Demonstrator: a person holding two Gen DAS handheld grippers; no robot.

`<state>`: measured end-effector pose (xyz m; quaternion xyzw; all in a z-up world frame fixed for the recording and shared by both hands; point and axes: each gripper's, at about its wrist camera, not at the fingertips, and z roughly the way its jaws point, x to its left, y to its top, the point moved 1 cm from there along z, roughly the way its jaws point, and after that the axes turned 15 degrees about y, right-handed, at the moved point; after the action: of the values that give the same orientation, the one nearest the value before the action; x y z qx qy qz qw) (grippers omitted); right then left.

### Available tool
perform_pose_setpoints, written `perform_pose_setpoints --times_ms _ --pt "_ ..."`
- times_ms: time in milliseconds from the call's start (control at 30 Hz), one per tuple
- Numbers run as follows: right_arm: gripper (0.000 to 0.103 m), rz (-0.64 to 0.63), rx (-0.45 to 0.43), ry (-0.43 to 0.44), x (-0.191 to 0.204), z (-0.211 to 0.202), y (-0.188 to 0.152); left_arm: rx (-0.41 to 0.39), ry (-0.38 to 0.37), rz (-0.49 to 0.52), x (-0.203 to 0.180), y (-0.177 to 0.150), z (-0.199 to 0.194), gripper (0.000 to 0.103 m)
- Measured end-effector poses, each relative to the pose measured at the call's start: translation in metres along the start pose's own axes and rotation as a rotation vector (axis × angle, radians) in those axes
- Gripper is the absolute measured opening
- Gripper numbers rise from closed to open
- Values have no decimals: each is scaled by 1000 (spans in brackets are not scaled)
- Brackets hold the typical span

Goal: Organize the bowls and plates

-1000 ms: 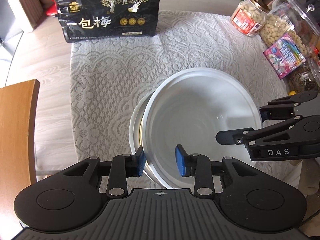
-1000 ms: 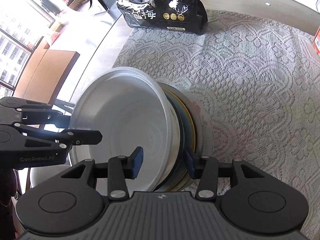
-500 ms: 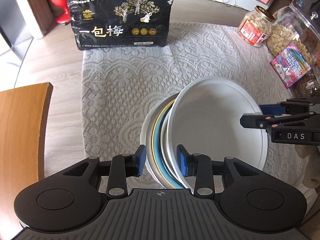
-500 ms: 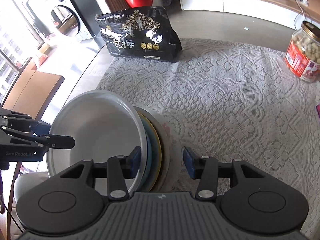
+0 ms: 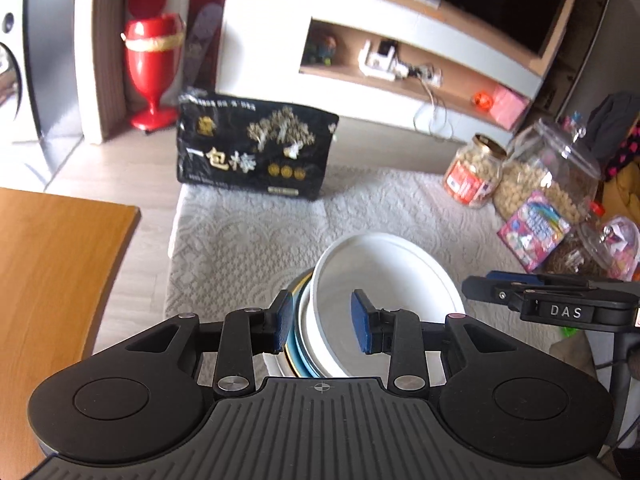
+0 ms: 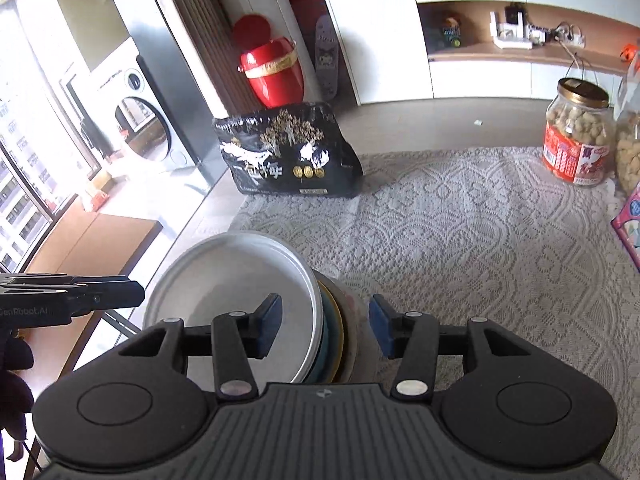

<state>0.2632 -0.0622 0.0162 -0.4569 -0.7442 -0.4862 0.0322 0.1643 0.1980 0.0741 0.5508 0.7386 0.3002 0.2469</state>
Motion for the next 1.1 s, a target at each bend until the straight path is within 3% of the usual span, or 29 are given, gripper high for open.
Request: perform_pose_setpoints --times_ms 100,167,233,300,400,533,633,867,1100 --pt "53 -56 -91 -8 19 -22 -31 -94 28 -76 -3 -41 -22 35" --pt "57 -82 -125 -13 31 -32 -55 -95 12 -115 -9 -73 -28 35" --pt "58 -98 -130 -14 41 -41 -80 -85 -11 -136 -17 -103 -34 32" --pt "58 -104 -112 -22 48 -49 -100 -89 -8 -127 -27 -127 -44 21" --pt "58 -91 -91 -42 54 -61 -116 -137 33 -114 -42 -147 -71 19" --pt "58 -103 -72 -71 65 -75 -127 -213 68 -103 -57 -155 -102 19" --pt "58 -151 -73 -78 81 -85 -129 -228 103 -79 -65 -154 -112 18" --pt "58 -189 -66 -80 96 -97 -129 -194 173 -60 -73 -160 -124 17" --pt "59 -173 -17 -59 94 -90 -132 -111 155 -54 -72 -164 -114 17"
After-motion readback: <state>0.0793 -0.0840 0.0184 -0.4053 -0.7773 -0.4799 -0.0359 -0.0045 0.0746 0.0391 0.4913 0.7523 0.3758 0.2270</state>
